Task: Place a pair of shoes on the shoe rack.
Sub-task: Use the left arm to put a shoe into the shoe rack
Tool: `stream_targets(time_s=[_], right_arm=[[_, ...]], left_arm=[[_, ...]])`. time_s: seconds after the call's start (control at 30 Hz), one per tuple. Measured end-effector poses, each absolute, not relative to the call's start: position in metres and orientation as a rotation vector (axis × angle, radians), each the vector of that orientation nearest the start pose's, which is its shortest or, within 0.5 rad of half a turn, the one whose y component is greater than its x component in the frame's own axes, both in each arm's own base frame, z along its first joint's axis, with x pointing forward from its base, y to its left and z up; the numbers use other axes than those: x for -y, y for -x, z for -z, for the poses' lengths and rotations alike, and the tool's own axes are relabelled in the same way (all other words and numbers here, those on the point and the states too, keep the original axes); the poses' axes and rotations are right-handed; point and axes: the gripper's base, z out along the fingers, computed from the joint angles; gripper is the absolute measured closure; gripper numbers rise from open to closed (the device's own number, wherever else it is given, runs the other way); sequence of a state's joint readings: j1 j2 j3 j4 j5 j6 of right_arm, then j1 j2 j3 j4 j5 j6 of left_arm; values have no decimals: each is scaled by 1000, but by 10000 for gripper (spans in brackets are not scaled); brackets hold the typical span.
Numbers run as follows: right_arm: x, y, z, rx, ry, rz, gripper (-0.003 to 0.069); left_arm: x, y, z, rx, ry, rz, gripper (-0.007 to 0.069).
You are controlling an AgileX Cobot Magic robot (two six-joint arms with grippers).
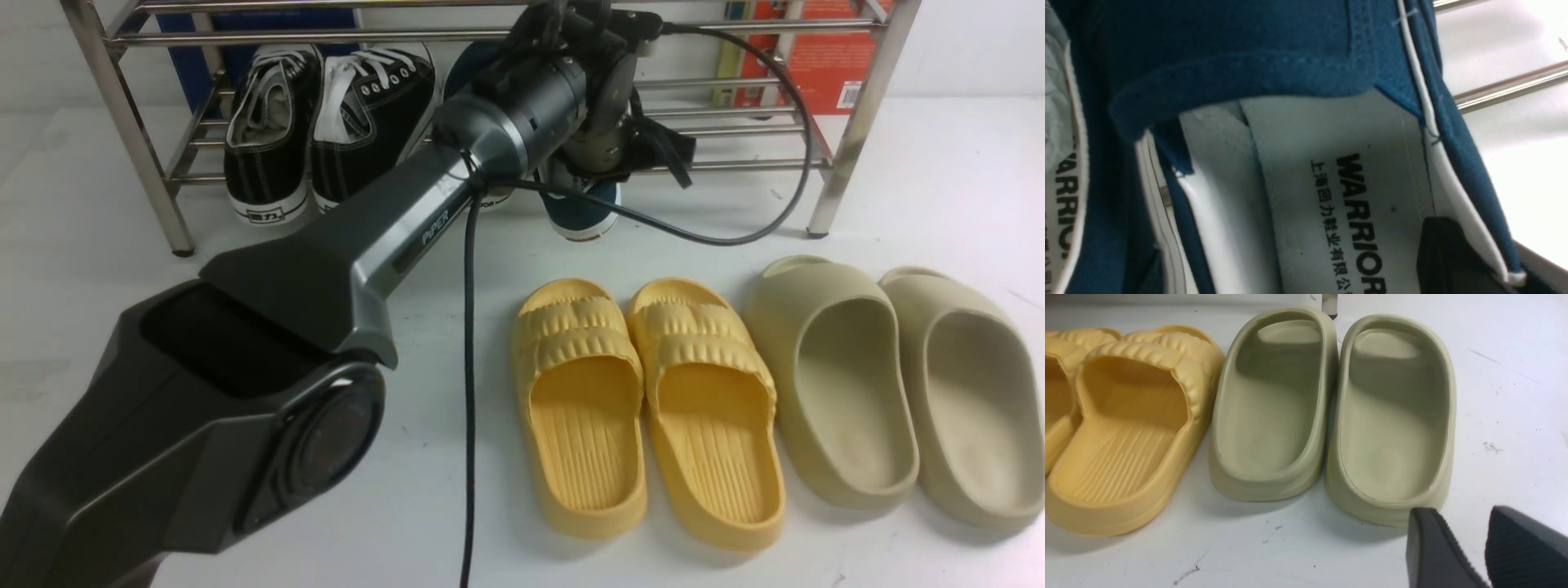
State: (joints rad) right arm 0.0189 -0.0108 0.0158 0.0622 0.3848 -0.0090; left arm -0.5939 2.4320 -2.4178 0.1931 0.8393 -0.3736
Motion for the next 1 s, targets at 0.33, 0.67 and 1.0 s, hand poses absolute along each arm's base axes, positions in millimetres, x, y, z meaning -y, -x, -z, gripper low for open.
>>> stream_targets(time_s=[0.33, 0.67, 1.0], right_arm=[[-3, -52, -174, -1873, -12, -68, 419], [-3, -52, -174, -1873, -12, -68, 419], [-3, -52, -174, -1873, -12, -68, 419]], left_arm=[[299, -466, -257, -2298, -336, 261, 618], [299, -466, -257, -2296, -336, 262, 610], [299, -466, -257, -2295, -336, 262, 594]])
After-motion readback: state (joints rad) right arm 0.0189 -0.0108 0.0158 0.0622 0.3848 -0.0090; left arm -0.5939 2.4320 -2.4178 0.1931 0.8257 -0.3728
